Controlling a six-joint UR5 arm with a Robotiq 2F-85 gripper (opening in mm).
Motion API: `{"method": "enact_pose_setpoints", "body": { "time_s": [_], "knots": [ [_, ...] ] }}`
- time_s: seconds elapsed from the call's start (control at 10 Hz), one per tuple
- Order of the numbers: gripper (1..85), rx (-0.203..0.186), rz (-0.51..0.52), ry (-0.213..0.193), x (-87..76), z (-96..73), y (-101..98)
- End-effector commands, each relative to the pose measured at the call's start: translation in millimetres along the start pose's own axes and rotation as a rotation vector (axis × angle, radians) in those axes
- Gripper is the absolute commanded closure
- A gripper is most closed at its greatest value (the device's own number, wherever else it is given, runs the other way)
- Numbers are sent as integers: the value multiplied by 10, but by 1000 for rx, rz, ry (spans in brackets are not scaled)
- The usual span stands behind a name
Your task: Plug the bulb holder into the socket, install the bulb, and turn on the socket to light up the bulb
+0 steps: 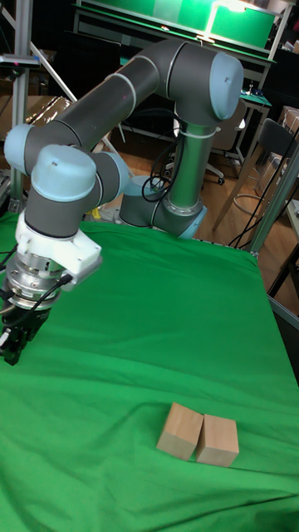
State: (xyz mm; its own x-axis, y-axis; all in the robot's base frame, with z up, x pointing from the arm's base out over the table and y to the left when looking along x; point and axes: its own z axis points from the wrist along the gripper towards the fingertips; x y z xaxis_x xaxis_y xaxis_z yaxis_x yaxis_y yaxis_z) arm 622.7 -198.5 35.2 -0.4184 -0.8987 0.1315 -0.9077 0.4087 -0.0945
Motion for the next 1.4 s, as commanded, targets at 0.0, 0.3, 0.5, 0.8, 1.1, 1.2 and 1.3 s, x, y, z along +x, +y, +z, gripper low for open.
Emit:
{"method": "enact_pose_setpoints", "body": {
  "time_s": [0.0,0.3,0.5,0.8,1.1,1.2,1.3],
  "knots": [
    [847,9,26,56,-150,-24,79],
    [847,92,-20,195,63,20,-82],
    [847,101,-45,195,204,32,-196],
    [847,98,-30,228,234,165,-148],
    [847,111,-67,300,400,199,-230],
    [847,105,-72,304,451,226,-223],
    [847,104,-73,308,496,253,-225]
  ]
}}
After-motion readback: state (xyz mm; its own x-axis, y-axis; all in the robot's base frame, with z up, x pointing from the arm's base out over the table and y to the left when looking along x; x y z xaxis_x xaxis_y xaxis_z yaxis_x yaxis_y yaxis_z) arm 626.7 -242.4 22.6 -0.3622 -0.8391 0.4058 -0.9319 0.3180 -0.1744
